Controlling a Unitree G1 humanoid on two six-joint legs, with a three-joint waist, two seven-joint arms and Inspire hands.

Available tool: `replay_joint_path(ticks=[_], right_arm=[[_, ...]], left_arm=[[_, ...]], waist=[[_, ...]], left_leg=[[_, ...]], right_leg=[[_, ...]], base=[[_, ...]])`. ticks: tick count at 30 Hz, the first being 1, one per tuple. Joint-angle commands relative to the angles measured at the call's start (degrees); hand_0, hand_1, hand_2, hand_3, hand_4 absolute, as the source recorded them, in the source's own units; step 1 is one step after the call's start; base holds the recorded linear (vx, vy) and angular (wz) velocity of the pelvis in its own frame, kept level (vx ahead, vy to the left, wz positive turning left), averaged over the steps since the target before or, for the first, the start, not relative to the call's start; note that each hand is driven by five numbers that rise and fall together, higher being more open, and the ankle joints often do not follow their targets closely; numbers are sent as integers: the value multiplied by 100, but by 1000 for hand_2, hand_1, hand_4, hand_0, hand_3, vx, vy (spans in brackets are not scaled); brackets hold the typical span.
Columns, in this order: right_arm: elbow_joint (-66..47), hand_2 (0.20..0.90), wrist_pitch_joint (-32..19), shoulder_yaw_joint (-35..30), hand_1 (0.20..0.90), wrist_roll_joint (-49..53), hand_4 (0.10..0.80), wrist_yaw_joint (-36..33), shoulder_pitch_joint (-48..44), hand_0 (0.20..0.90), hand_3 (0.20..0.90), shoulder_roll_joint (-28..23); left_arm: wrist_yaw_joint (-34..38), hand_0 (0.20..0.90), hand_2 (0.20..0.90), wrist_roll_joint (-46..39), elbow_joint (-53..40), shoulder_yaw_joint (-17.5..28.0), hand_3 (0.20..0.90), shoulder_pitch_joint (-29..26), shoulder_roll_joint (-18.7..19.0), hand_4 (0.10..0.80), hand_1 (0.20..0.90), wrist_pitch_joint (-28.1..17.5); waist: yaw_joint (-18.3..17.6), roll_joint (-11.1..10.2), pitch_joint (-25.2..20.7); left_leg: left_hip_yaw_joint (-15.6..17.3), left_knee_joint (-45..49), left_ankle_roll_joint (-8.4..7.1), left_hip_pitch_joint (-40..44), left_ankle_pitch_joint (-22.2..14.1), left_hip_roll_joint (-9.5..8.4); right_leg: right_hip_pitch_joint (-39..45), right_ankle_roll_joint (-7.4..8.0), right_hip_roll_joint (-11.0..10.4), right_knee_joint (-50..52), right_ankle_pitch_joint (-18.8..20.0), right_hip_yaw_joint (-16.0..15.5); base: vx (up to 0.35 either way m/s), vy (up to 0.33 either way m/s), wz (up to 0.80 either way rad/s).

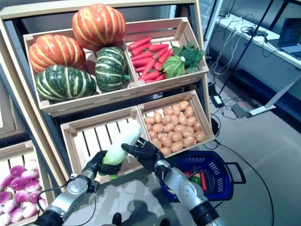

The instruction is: Put vegetables into the basket

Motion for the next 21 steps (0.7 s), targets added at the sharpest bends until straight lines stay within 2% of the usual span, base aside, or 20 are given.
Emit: replay_joint_path(ticks=[1,7,8,9,21], right_arm=[[-750,900,-605,153,900,366,800,1209,-532,900,900,672],[-636,900,-654,129,900,362,800,1270,-526,900,900,725],[-618,571,-641,121,571,370,580,1275,-527,571,571,730],[-591,300,-668,124,300,380,400,1283,-523,300,300,739],[-495,300,-747,115,300,456,400,1192,-525,300,300,718]], left_arm=[[-194,300,300,68,-249,-203,300,-1064,-173,400,300,-321],[-254,300,300,49,-257,-237,300,-1071,-187,400,300,-282],[-251,300,300,49,-244,-242,300,-1075,-195,400,300,-287],[-239,300,300,47,-220,-262,300,-1078,-206,400,300,-305],[-174,300,300,74,-228,-270,300,-1080,-205,400,300,-307]], waist=[[106,-130,-96],[112,-119,-130],[112,-119,-132],[111,-120,-131],[92,-115,-123]], left_leg=[[-93,9,-70,101,-405,-68],[-102,9,-71,102,-420,-63],[-103,9,-71,101,-420,-61],[-103,9,-72,105,-421,-57],[-99,9,-79,107,-409,-48]], right_leg=[[188,179,-347,30,29,-221],[191,193,-367,30,14,-221],[190,194,-368,30,14,-220],[194,197,-371,30,14,-223],[182,205,-381,30,28,-193]], base=[[0,0,0],[0,0,0],[0,0,0],[0,0,0],[0,0,0]])
